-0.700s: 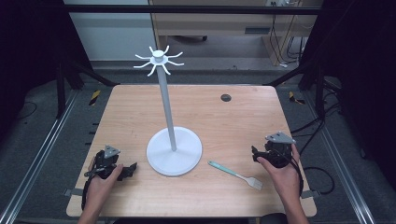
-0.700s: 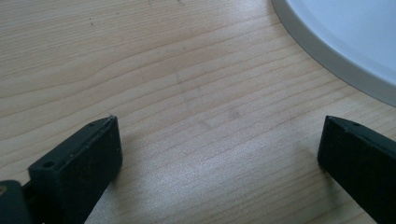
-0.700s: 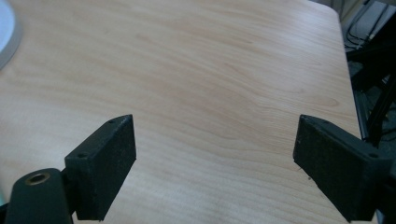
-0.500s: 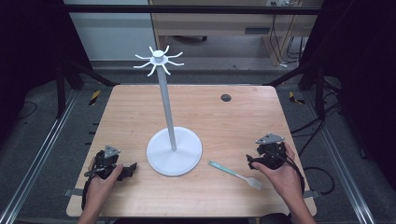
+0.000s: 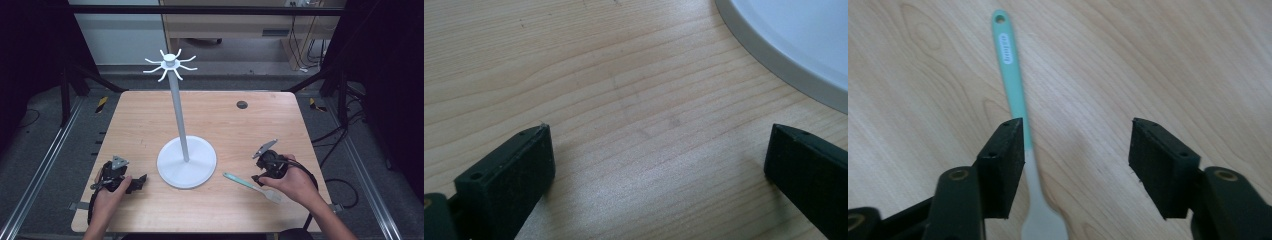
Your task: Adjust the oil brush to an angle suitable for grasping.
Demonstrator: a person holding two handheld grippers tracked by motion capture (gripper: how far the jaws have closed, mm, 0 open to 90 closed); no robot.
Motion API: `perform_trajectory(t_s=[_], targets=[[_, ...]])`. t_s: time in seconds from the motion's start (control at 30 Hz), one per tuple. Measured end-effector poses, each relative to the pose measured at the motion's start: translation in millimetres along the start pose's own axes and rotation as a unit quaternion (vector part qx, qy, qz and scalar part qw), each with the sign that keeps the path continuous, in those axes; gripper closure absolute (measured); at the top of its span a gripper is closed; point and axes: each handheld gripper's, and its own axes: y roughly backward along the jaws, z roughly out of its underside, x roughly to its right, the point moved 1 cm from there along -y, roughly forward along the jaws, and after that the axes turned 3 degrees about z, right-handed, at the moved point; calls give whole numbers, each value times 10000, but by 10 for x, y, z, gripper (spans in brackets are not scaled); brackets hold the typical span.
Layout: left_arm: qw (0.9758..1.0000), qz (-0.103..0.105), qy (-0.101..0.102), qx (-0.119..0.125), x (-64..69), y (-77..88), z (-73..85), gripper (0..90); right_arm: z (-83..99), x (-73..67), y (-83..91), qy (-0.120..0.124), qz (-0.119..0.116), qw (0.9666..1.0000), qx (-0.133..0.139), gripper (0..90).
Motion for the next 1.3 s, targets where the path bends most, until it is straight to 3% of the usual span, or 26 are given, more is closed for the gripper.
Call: perform_trajectory(t_s=[0.2,0.67,0.93,1.3], targets=[[10000,-1,-3,0,0,0,0,0,-65,-81,-88,270,-217,9986,-399,504],[10000,1,-5,-3,-1,0,0,0,-52,-145,-150,411,-371,9965,-634,576],[10000,10,-23,-5,0,0,-1,0,-89,-193,-252,649,-440,9930,-882,624],[10000,14,-29,-7,1,0,-2,0,-134,-228,-366,791,-493,9891,-1136,672]])
